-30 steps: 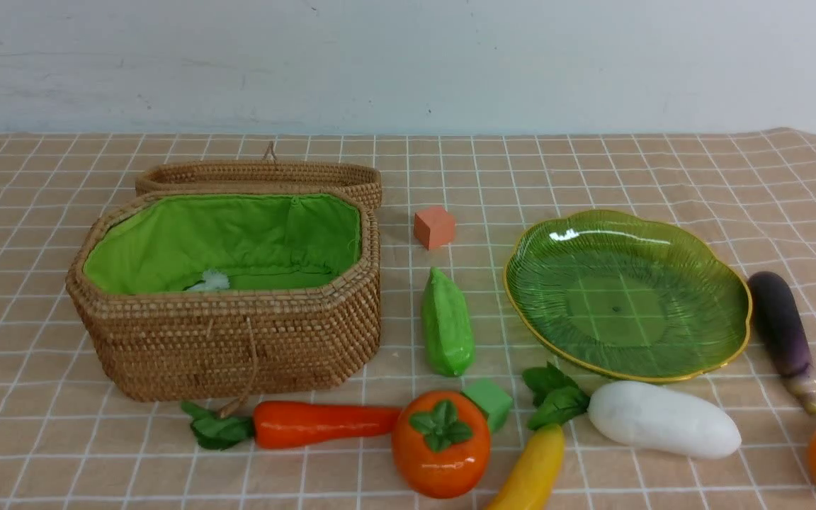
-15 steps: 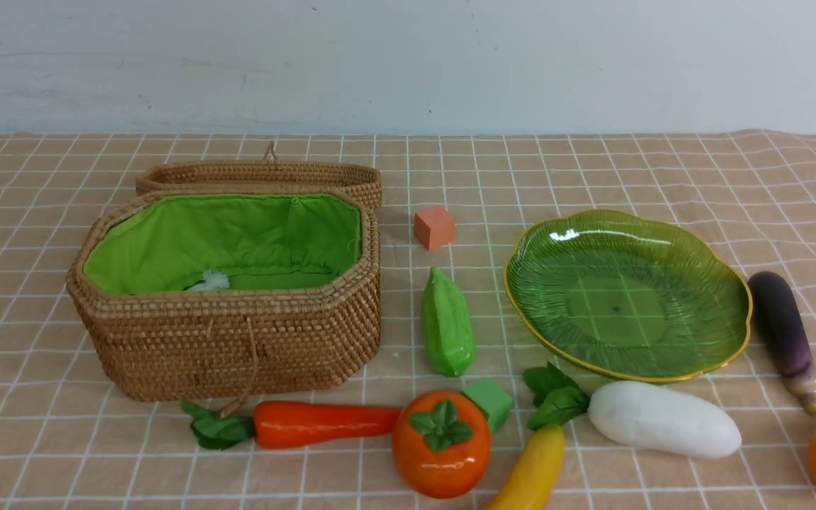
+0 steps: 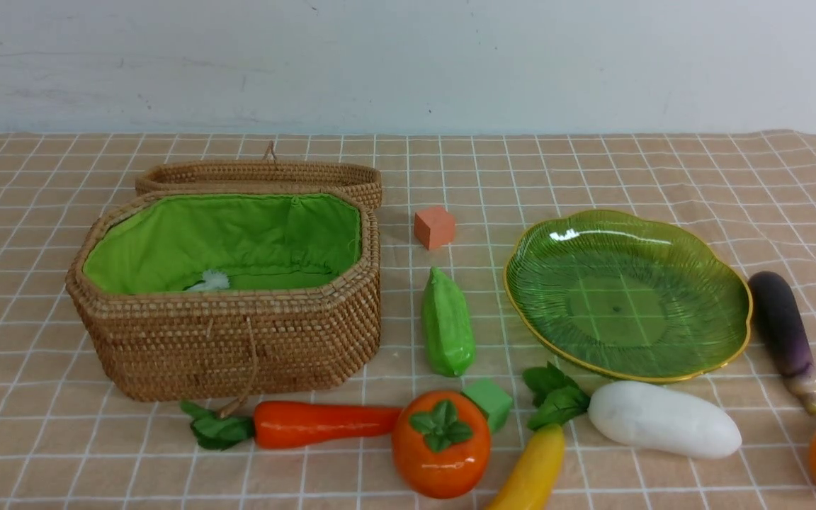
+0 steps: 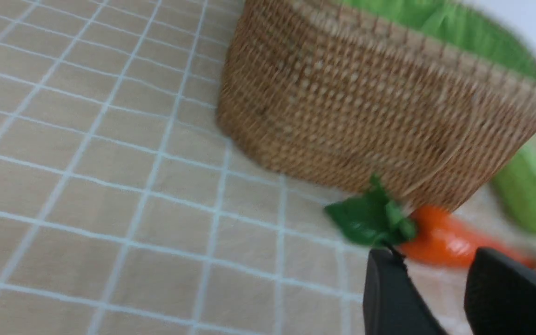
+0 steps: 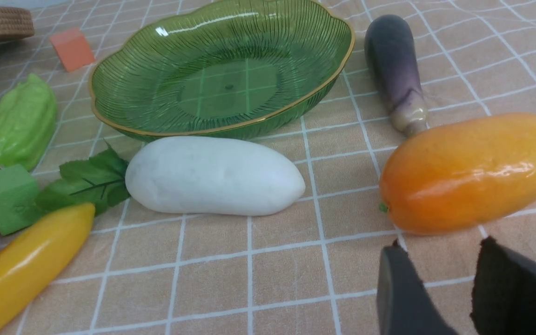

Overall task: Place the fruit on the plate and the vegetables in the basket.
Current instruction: Use the left arm to grab a carrot and put it into the left basket

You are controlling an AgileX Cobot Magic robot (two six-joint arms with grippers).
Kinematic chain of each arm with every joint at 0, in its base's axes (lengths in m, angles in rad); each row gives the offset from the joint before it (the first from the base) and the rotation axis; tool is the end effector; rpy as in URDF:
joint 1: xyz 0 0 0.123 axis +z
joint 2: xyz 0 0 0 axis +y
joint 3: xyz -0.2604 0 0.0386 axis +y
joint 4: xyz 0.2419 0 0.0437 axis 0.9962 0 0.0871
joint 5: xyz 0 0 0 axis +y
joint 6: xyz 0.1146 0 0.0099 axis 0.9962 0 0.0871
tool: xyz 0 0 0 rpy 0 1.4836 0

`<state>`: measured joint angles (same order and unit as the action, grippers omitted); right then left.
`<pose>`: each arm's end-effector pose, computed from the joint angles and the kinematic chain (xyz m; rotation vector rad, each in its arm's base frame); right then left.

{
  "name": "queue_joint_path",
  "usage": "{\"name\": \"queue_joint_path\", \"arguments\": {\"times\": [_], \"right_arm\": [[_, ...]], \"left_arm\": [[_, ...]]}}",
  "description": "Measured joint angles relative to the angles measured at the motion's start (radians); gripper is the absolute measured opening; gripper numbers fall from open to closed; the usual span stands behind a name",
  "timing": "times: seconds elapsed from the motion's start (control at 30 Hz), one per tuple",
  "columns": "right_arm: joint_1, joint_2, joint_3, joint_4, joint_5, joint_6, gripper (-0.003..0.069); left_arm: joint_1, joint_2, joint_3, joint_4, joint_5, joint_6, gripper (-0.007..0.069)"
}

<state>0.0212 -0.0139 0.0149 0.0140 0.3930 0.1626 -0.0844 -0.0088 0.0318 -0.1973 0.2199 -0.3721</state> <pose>0.0906 0.0025 0.1666 0.1412 1.8746 0.1402 0.0949 -0.0130 0.1800 -0.3849 1.7069 -0.5147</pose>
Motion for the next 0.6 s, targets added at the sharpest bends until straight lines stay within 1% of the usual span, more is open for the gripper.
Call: {"name": "queue_joint_path", "arguments": {"times": [0.07,0.1,0.13,0.17,0.23,0.3,0.33,0.43,0.47,0.5,0.53,0.6], "right_arm": [[0.000,0.000,0.000,0.000,0.000,0.000,0.0242],[0.000,0.000,0.000,0.000,0.000,0.000,0.0242],[0.000,0.000,0.000,0.000,0.000,0.000,0.0242],[0.000,0.000,0.000,0.000,0.000,0.000,0.0242],[0.000,0.000,0.000,0.000,0.000,0.000,0.0242],[0.000,0.000,0.000,0.000,0.000,0.000,0.0242],[0.000,0.000,0.000,0.000,0.000,0.000,0.0242],[0.000,0.000,0.000,0.000,0.000,0.000,0.0242],[0.000,0.000,0.000,0.000,0.000,0.000,0.0242],[0.000,0.000,0.000,0.000,0.000,0.000,0.0242],[0.000,0.000,0.000,0.000,0.000,0.000,0.0242],[0.000,0.000,0.000,0.000,0.000,0.000,0.0242]], "left_arm": [[0.000,0.000,0.000,-0.098,-0.069,-0.073,0.0239],[0.000,0.000,0.000,-0.106,-0.077,-0.083,0.0239],[0.000,0.000,0.000,-0.162,-0.134,-0.108,0.0239],[0.000,0.000,0.000,-0.190,-0.188,-0.119,0.0239],[0.000,0.000,0.000,-0.225,-0.261,-0.129,0.0236],[0.000,0.000,-0.002,-0.239,-0.268,-0.136,0.0218],[0.000,0.000,-0.018,-0.244,-0.227,-0.143,0.0177],[0.000,0.000,-0.059,-0.244,-0.162,-0.144,0.0115],[0.000,0.016,-0.119,-0.233,-0.077,-0.130,0.0022],[0.000,0.035,-0.158,-0.227,-0.039,-0.108,-0.0005],[0.000,0.046,-0.166,-0.225,-0.019,-0.103,-0.0010],[0.000,0.145,-0.270,-0.214,0.124,-0.001,-0.0013]]}}
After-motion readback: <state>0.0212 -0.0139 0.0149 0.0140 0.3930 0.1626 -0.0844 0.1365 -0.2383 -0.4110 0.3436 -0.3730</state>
